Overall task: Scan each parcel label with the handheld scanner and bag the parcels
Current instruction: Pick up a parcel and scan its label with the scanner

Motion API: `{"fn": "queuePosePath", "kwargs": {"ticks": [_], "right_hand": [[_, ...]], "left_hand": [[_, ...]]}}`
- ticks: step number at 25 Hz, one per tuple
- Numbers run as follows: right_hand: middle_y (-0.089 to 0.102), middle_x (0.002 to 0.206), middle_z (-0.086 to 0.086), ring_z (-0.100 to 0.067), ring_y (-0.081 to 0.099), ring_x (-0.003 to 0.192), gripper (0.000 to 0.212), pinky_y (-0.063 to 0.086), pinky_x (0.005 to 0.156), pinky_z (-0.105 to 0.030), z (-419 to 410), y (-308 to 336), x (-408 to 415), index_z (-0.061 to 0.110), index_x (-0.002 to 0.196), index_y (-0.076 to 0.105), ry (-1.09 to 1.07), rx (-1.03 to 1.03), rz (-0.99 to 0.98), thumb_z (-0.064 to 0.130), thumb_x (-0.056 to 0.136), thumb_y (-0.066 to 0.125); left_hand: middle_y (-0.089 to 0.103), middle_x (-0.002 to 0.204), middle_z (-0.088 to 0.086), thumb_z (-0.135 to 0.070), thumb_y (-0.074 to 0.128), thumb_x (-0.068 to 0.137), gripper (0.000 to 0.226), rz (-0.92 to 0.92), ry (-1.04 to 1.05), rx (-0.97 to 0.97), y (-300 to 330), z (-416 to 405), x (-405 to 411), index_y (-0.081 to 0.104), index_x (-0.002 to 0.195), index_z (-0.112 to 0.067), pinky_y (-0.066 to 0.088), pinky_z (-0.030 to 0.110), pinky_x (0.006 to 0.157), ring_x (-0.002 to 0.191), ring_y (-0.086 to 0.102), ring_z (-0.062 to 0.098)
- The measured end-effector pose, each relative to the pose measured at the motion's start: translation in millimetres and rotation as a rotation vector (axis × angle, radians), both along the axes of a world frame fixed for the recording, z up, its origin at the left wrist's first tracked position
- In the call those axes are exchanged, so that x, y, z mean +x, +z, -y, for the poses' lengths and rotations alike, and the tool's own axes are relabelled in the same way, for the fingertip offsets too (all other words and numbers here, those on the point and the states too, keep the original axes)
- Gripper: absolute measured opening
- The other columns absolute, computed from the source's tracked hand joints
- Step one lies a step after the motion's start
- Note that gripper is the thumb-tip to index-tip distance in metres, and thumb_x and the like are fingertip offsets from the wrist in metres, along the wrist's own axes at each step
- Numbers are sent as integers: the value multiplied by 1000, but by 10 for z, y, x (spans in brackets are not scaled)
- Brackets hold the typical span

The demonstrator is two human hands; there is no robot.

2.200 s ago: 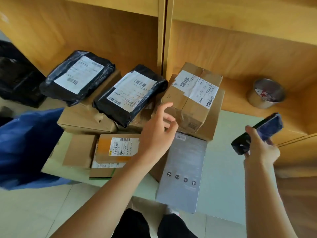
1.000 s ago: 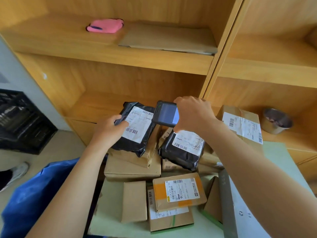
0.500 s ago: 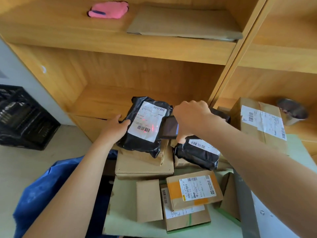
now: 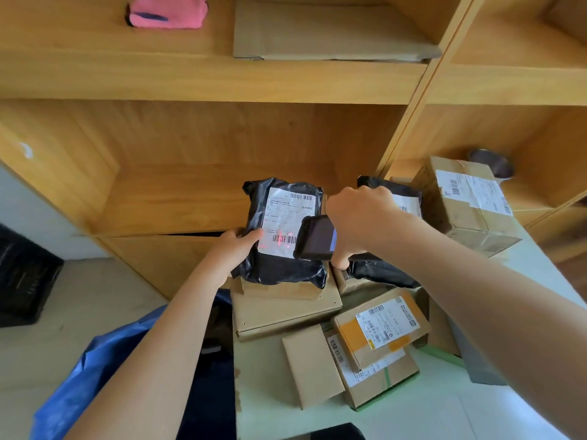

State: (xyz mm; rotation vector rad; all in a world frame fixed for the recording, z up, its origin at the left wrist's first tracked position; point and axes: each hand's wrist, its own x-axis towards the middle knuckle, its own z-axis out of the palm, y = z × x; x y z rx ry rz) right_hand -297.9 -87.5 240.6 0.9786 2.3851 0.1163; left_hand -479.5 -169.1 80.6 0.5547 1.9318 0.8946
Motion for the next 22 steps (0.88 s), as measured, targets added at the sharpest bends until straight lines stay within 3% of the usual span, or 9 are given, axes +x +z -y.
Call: {"fn": "queuePosePath", "kwargs": {"ticks": [3,6,9,11,13,15,18,22], "right_hand": [[51,75,3,-23,56,76,48,41,68,-35,-17,81,34,15,83,51,-23,39,25,44,74,88],[50,76,2,-27,57,80,51,43,71,-36,-70,178,73,14,84,47,-56,61,63,41,72,89],[52,76,1,-26,58,80,45,45,73,-37,-196,246,93,15,81,48,-95,115,24,36,75,88],[52,76,0,-25,56,79,39,43,73,-36,-319,289,96,14,86,52,-118,147,-27,33,79,85],[52,77,-1,-25,55,80,34,41,74,-36,-413,283,77,14,90,54,-134,157,-72,31,83,82],[54,78,-1,-25,56,81,37,42,74,-36,-462,228,38,14,86,54,-146,151,-75,33,80,85],[57,80,-2,-26,58,82,37,44,75,-36,-543,129,13,14,89,56,-155,141,-62,33,79,85],[55,78,-3,-27,56,81,27,41,73,-36,-683,105,86,13,95,59,-187,186,-72,28,84,79]], "left_hand": [[61,126,-4,-60,57,88,59,25,-9,11,14,46,21,52,135,-26,48,40,92,111,57,22],[59,132,-4,-63,52,85,71,-121,-81,34,36,49,83,39,146,-29,52,47,94,110,61,26],[49,141,2,-35,55,95,66,-556,-79,163,16,24,215,27,154,-29,54,43,89,117,57,26],[46,146,3,-15,60,92,61,-923,-143,341,48,-35,307,41,150,-25,53,42,93,133,45,24],[48,147,4,-14,58,94,50,-1118,-291,392,81,-153,373,51,144,-22,50,41,102,143,34,24],[41,154,7,-32,47,101,49,-1163,-465,276,97,-278,410,44,149,-21,36,40,114,149,24,26],[17,164,9,-60,27,98,66,-1170,-604,70,36,-360,416,21,157,-31,10,44,123,152,10,30],[-10,166,-6,-72,20,91,69,-985,-594,-14,-79,-345,392,4,154,-47,11,57,119,152,-10,24]]}}
